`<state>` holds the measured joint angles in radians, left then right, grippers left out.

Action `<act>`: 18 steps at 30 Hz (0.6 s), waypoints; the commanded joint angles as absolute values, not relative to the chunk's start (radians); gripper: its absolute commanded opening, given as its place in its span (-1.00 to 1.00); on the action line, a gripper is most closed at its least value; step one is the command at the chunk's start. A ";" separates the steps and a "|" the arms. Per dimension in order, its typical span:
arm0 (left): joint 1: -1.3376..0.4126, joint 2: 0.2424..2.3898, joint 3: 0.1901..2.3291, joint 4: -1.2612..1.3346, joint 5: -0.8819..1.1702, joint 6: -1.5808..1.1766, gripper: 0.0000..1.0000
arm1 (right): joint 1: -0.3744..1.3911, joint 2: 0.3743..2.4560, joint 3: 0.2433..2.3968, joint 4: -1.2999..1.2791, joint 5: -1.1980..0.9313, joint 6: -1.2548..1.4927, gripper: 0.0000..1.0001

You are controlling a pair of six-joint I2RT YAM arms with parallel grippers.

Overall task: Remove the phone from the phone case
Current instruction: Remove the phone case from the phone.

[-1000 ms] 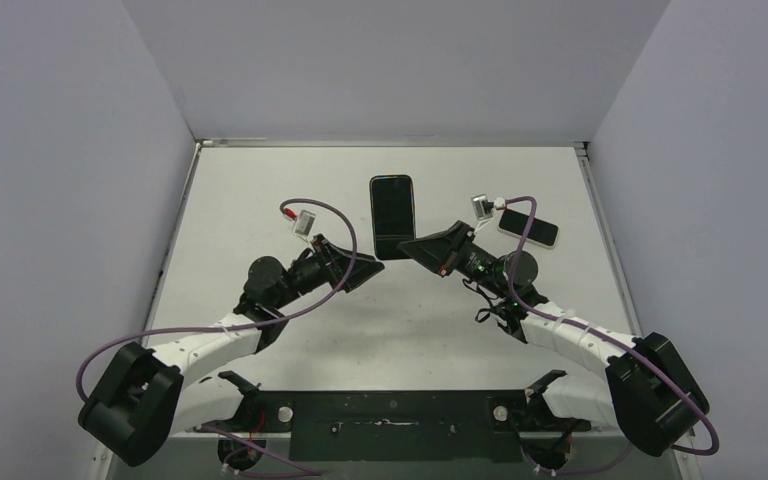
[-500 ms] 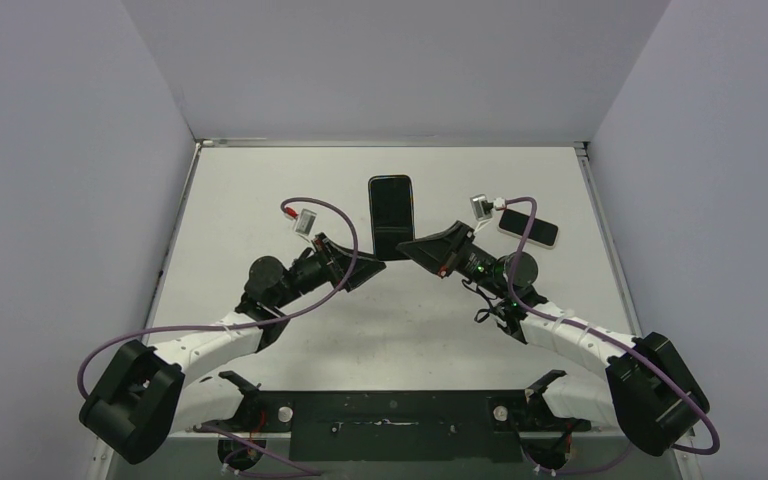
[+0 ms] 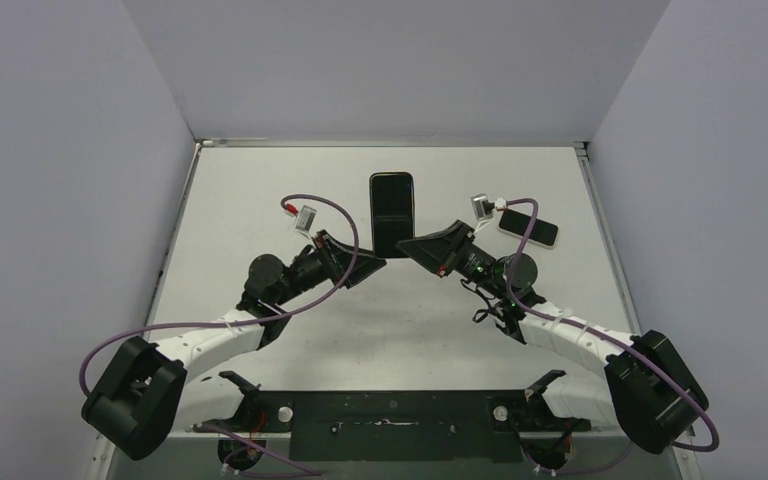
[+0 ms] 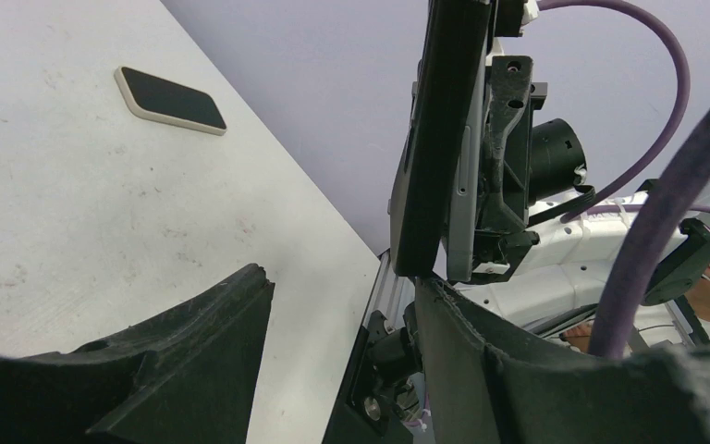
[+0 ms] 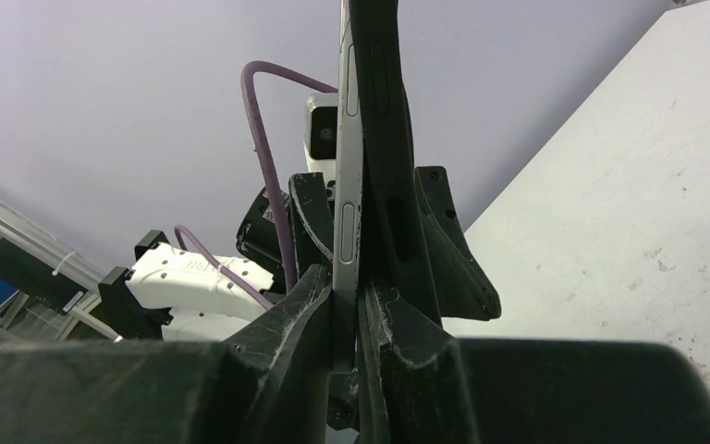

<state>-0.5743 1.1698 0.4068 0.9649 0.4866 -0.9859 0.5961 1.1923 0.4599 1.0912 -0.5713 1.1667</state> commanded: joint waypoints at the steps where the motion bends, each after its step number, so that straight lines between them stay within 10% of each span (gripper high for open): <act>1: -0.575 1.196 0.487 1.131 0.495 -1.007 0.09 | 0.646 1.210 0.492 1.204 -0.642 1.168 -1.00; 18: -0.534 1.193 0.493 1.222 0.528 -1.012 -0.21 | 0.655 1.220 0.491 1.164 -0.684 1.139 -1.00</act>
<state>-0.5400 1.2106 0.4294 1.0946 0.5179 -0.9974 0.6441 1.2198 0.4603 1.1065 -0.6388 1.1641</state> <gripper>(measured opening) 0.443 0.136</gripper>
